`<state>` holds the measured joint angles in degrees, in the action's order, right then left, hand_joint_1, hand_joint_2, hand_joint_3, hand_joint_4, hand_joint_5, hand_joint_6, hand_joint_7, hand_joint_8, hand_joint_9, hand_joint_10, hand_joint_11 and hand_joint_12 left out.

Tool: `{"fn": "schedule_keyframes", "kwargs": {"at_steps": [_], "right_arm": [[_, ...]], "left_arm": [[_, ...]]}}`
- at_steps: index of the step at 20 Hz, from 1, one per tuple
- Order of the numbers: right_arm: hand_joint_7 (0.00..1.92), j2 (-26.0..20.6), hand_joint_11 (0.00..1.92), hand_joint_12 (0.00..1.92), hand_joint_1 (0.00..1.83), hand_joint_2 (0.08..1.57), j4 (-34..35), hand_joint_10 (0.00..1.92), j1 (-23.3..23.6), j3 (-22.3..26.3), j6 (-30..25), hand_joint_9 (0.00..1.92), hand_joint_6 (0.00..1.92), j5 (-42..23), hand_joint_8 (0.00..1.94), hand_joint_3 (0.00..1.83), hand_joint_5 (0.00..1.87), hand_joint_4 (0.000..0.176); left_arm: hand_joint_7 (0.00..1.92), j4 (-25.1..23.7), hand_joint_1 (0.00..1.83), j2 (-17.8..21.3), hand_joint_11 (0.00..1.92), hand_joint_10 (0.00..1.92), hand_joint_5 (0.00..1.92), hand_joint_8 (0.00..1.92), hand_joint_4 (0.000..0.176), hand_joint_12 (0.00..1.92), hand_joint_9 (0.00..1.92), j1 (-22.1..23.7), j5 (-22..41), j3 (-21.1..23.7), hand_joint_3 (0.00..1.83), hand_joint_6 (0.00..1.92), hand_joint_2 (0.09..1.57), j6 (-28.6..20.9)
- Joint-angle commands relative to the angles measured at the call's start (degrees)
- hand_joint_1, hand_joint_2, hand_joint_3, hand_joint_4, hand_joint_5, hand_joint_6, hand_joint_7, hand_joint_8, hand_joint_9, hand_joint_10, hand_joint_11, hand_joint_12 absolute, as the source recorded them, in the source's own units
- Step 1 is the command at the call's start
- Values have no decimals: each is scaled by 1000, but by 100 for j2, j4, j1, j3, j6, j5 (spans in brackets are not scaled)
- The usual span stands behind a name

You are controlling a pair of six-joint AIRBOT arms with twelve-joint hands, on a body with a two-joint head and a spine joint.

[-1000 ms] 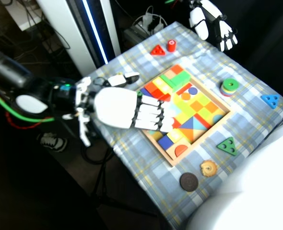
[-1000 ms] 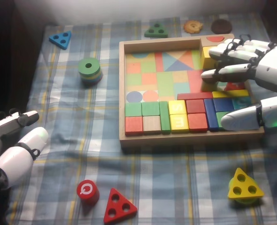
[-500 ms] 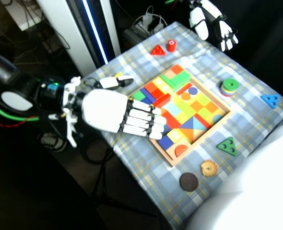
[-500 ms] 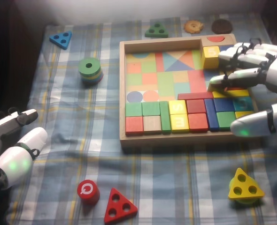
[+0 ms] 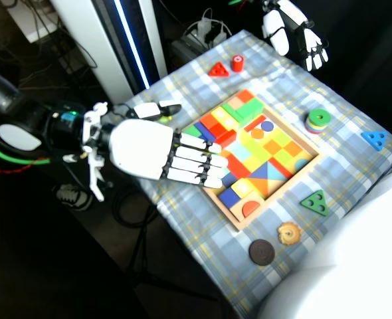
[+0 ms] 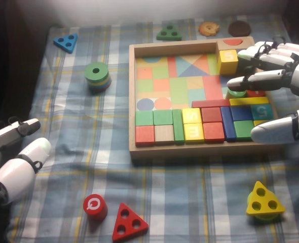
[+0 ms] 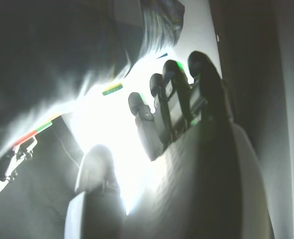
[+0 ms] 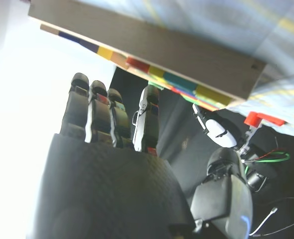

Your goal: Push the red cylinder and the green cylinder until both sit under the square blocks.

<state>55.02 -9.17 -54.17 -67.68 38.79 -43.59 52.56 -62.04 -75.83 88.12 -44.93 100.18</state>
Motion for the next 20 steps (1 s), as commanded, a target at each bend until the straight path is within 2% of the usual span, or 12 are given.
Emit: {"fn": "schedule_keyframes", "kwargs": {"at_steps": [1, 3, 5, 6, 9, 11, 12, 13, 15, 16, 18, 20], "right_arm": [[0, -39, 0, 0, 0, 820, 192, 0, 49, 17, -11, 0, 2, -758, 0, 0, 374, 161], [0, -70, 0, 0, 0, 814, 274, 0, 49, 40, -11, 0, 4, -928, 0, 0, 380, 157], [0, -81, 0, 0, 0, 824, 335, 0, 49, 55, -11, 0, 9, -1085, 0, 0, 394, 136], [0, -86, 0, 0, 0, 831, 375, 0, 49, 60, -1, 0, 7, -1149, 0, 0, 393, 141], [44, -86, 0, 0, 0, 1001, 635, 0, 14, 97, 215, 0, 5, -1289, 9, 25, 416, 121], [178, -44, 67, 30, 43, 1197, 970, 9, -155, 127, 401, 69, 0, -1540, 8, 15, 405, 49], [206, -12, 73, 33, 122, 1233, 1231, 11, -320, 158, 503, 92, 1, -1759, 10, 14, 405, 39], [216, -6, 98, 45, 228, 1268, 1502, 11, -459, 220, 654, 104, 2, -1972, 9, 17, 386, 70], [244, -15, 193, 95, 173, 1288, 2146, 25, -845, 471, 1059, 179, 4, -2558, 10, 10, 372, 102], [271, -25, 223, 252, 155, 1298, 2468, 15, -1078, 607, 1243, 252, 4, -2894, 10, 6, 386, 100], [329, -28, 91, 703, 11, 1313, 2989, 2, -1497, 832, 1479, 346, 0, -3445, 1, 0, 408, 71], [364, 9, 57, 730, 0, 1263, 3378, 4, -1832, 977, 1506, 361, 7, -3869, 10, 0, 431, 65]], "left_arm": [[403, -227, 225, -21, 0, 1, 582, 1, 101, 236, 322, 8, 615, -27, 1, 2, 1272, -57], [398, -224, 229, -22, 0, 0, 568, 0, 103, 200, 319, 6, 615, -25, 1, 1, 1274, -58], [402, -216, 226, -22, 0, 1, 579, 2, 100, 220, 322, 5, 614, -25, 0, 1, 1270, -58], [417, -213, 232, -22, 0, 3, 593, 4, 101, 263, 331, 5, 616, -25, 0, 3, 1270, -59], [418, -212, 205, -22, 0, 1, 586, 1, 101, 228, 329, 4, 618, -25, 1, 0, 1274, -76], [422, -212, 176, -22, 0, 2, 589, 2, 101, 216, 334, 4, 632, -23, 2, 1, 1276, -85], [431, -212, 183, -22, 0, 3, 590, 2, 94, 240, 345, 4, 651, -23, 0, 1, 1273, -88], [429, -215, 178, -21, 0, 1, 583, 0, 94, 238, 341, 4, 674, -23, 0, 0, 1272, -89], [424, -219, 216, -15, 0, 0, 587, 0, 92, 237, 328, 4, 723, -14, 0, 2, 1274, -102], [420, -220, 217, -15, 0, 0, 588, 0, 95, 235, 327, 4, 735, 0, 0, 1, 1269, -105], [432, -220, 222, -10, 0, 2, 604, 3, 87, 262, 332, -2, 780, 37, 0, 4, 1277, -105], [431, -221, 222, -8, 0, 2, 604, 1, 70, 275, 330, -7, 826, 54, 2, 1, 1291, -105]]}}
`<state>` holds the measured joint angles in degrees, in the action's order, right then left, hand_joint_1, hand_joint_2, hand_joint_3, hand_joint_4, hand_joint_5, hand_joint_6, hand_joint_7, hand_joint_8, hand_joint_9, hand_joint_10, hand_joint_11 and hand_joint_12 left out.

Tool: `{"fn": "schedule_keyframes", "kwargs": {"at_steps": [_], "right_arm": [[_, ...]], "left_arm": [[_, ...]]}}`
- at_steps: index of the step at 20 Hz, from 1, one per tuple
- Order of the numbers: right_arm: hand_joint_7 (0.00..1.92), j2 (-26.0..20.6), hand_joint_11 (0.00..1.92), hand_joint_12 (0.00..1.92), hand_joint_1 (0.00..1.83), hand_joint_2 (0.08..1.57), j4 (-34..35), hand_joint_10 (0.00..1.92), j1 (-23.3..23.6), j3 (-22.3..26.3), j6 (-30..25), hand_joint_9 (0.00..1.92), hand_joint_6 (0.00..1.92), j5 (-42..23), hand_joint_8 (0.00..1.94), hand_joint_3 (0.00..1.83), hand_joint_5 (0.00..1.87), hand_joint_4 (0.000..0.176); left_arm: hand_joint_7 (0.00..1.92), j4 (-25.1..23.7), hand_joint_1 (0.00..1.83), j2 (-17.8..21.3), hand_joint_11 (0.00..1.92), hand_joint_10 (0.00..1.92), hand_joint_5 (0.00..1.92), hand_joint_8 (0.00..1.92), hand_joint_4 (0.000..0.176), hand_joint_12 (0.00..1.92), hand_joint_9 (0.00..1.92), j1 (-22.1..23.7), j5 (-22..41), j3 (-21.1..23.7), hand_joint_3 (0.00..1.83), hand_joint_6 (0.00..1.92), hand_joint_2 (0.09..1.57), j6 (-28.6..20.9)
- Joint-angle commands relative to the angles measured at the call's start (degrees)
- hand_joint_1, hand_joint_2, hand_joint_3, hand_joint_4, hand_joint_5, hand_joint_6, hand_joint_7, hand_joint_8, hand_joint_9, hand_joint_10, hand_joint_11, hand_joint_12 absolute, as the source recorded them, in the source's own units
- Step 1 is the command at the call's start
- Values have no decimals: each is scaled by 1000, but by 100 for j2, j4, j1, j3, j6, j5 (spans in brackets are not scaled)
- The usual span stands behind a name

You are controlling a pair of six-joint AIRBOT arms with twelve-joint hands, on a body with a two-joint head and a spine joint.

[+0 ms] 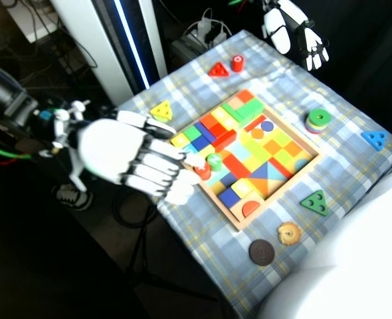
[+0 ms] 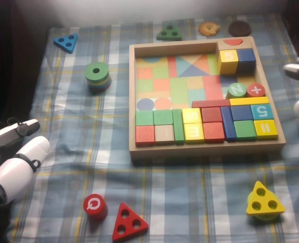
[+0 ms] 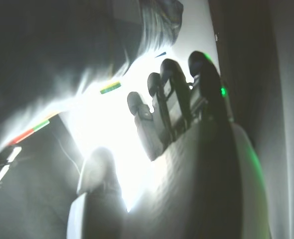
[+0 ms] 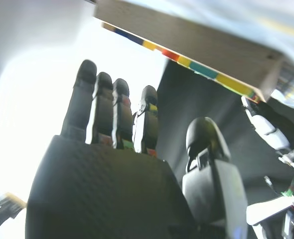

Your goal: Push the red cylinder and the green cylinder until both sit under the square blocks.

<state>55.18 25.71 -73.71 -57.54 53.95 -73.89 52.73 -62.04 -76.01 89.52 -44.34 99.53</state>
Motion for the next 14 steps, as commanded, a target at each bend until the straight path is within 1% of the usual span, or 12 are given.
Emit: {"fn": "schedule_keyframes", "kwargs": {"at_steps": [1, 3, 4, 5, 6, 7, 8, 9, 11, 12, 13, 14], "right_arm": [[367, 22, 84, 690, 0, 1256, 22, 1, 12, 31, -11, 364, 1, -999, 1, 0, 425, 55], [372, 53, 71, 614, 0, 1266, 216, 0, -128, 150, -11, 324, 0, -1292, 0, 1, 454, 44], [357, 68, 49, 530, 0, 1248, 328, 0, -204, 232, -11, 294, 0, -1470, 2, 3, 430, 25], [370, 83, 62, 458, 0, 1224, 411, 0, -257, 283, -12, 294, 0, -1603, 2, 1, 439, 30], [373, 107, 62, 439, 0, 1222, 518, 1, -340, 346, -12, 296, 1, -1749, 2, 2, 442, 15], [376, 138, 78, 382, 0, 1229, 665, 0, -450, 405, -16, 293, 0, -1928, 0, 0, 447, 8], [379, 176, 84, 368, 0, 1220, 780, 1, -544, 453, -43, 295, 0, -2085, 1, 0, 443, 7], [398, 223, 113, 312, 8, 1225, 905, 1, -646, 512, -102, 304, 2, -2272, 2, 0, 466, 36], [421, 315, 173, 246, 0, 1244, 1075, 1, -737, 596, -164, 319, 1, -2605, 2, 0, 480, 61], [437, 366, 186, 194, 0, 1278, 1183, 0, -761, 628, -166, 315, 0, -2706, 0, 0, 487, 40], [454, 402, 184, 173, 17, 1281, 1234, 0, -761, 628, -166, 310, 4, -2706, 4, 0, 501, 42], [442, 437, 201, 176, 40, 1261, 1242, 0, -760, 624, -166, 302, 2, -2706, 1, 0, 501, 58]], "left_arm": [[432, -244, 223, 0, 0, 0, 610, 2, 74, 281, 326, 10, 694, -3, 1, 4, 1291, -40], [443, -244, 227, 14, 0, 2, 626, 1, 63, 374, 334, 5, 718, -3, 1, 1, 1298, -40], [450, -216, 242, 14, 0, 5, 634, 1, 63, 448, 346, 5, 699, -23, 1, 2, 1308, -40], [449, -175, 276, 14, 0, 3, 643, 0, 58, 466, 343, 5, 662, -55, 0, 4, 1303, -44], [446, -160, 291, 17, 0, 1, 649, 0, 47, 428, 340, 4, 656, -76, 0, 3, 1301, -77], [446, -175, 321, 21, 0, 3, 651, 0, 41, 428, 344, 4, 689, -70, 2, 2, 1308, -120], [463, -191, 356, 21, 0, 7, 670, 2, 26, 489, 354, 4, 721, -66, 0, 5, 1307, -133], [462, -205, 367, 19, 0, 5, 670, 1, 10, 501, 349, 5, 744, -65, 0, 4, 1308, -133], [476, -211, 421, 17, 0, 9, 682, 0, 8, 598, 358, 6, 766, -53, 0, 2, 1290, -136], [459, -205, 393, 14, 0, 7, 662, 1, 13, 493, 336, 6, 775, -49, 0, 3, 1295, -141], [453, -198, 364, 12, 0, 4, 655, 0, 17, 374, 327, 3, 787, -45, 0, 1, 1297, -142], [448, -196, 346, 12, 0, 2, 642, 0, 38, 253, 323, -16, 821, -34, 0, 3, 1294, -142]]}}
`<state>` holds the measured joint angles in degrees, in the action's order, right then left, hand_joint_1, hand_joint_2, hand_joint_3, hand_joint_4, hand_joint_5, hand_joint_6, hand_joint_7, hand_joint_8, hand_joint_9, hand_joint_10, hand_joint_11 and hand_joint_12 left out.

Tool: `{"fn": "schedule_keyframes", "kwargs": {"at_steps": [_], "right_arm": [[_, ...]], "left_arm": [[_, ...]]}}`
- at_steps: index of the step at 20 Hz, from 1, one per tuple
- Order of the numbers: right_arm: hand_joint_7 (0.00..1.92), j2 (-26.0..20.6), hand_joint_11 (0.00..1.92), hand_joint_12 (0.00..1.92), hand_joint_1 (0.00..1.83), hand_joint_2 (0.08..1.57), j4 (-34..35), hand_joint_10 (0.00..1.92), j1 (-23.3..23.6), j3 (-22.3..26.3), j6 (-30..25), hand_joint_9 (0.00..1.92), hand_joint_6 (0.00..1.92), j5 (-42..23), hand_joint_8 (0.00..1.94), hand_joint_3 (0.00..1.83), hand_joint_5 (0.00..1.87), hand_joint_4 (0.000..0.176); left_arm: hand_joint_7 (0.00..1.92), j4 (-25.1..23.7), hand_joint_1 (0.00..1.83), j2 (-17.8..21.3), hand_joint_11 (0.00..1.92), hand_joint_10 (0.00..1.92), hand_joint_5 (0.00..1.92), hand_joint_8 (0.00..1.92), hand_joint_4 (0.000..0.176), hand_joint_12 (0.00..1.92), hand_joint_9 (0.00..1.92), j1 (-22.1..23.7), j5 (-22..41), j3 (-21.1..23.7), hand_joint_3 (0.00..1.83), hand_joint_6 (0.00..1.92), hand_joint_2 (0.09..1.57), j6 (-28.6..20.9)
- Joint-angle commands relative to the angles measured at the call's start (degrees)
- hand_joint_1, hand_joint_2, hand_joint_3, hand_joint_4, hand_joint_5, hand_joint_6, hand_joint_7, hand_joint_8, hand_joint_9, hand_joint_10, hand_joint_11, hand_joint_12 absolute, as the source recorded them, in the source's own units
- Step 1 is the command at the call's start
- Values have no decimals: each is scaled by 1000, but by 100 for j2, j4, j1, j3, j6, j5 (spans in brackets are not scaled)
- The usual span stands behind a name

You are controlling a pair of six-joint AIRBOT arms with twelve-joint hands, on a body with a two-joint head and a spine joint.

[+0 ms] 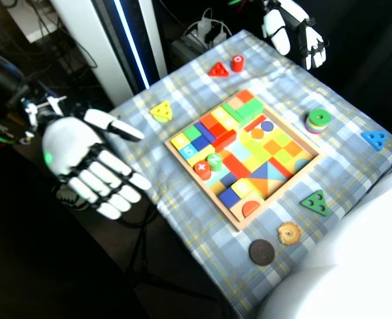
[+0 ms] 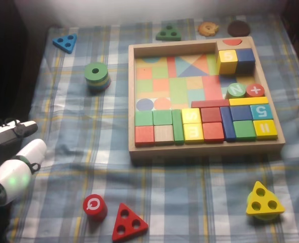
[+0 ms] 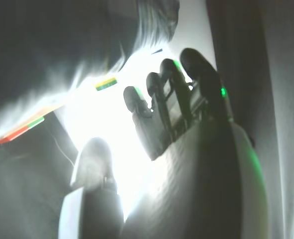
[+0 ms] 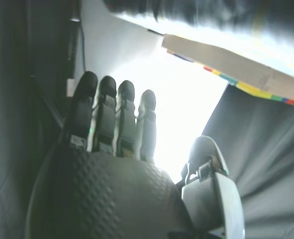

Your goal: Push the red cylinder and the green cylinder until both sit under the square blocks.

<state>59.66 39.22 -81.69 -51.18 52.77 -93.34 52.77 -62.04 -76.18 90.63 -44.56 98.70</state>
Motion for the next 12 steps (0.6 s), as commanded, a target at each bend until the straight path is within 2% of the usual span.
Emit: {"fn": "schedule_keyframes", "kwargs": {"at_steps": [1, 2, 3, 5, 7, 8, 10, 11, 12], "right_arm": [[467, 22, 239, 186, 98, 1270, -104, 14, 38, -12, -53, 348, 5, -761, 8, 0, 514, 31], [478, 59, 276, 168, 134, 1287, -67, 4, 38, -10, -84, 379, 1, -762, 1, 0, 516, 3], [484, 105, 317, 173, 183, 1305, -32, 8, 38, -20, -90, 406, 1, -763, 1, 3, 518, 0], [512, 146, 386, 183, 263, 1312, 34, 15, 41, -109, -159, 457, 4, -765, 6, 0, 536, 0], [514, 269, 356, 169, 283, 1301, 109, 7, 40, -224, -486, 459, 0, -766, 2, 0, 525, 0], [528, 318, 352, 168, 281, 1309, 133, 8, 40, -238, -538, 464, 1, -766, 7, 2, 523, 0], [493, 321, 322, 159, 267, 1315, 137, 0, 39, -238, -538, 428, 0, -766, 0, 4, 520, 0], [491, 321, 319, 159, 263, 1316, 137, 0, 38, -238, -538, 422, 1, -766, 1, 3, 521, 0], [495, 321, 324, 161, 271, 1310, 137, 0, 38, -240, -538, 421, 4, -766, 2, 0, 529, 0]], "left_arm": [[447, -206, 326, 10, 0, 0, 645, 0, 39, 222, 317, 0, 749, -2, 2, 4, 1297, -59], [450, -210, 331, 10, 0, 0, 653, 1, 43, 186, 315, 0, 763, -2, 0, 4, 1291, -60], [443, -206, 296, 6, 0, 1, 648, 1, 41, 178, 304, 0, 750, -18, 3, 1, 1298, -60], [442, -194, 330, -19, 0, 1, 651, 1, 31, 173, 300, -7, 678, -93, 3, 2, 1304, -217], [431, -250, 320, -29, 0, 0, 639, 0, 57, 125, 294, -8, 693, -94, 2, 0, 1301, -262], [417, -249, 296, -31, 0, 1, 631, 1, 59, 66, 278, -8, 697, -95, 0, 0, 1298, -262], [414, -230, 289, -31, 0, 1, 622, 0, 72, 87, 291, -8, 682, -102, 0, 0, 1297, -262], [410, -228, 282, -31, 0, 0, 613, 0, 72, 72, 289, -8, 669, -107, 2, 0, 1302, -262], [407, -225, 273, -31, 0, 0, 614, 0, 63, 44, 280, -8, 655, -113, 2, 1, 1304, -262]]}}
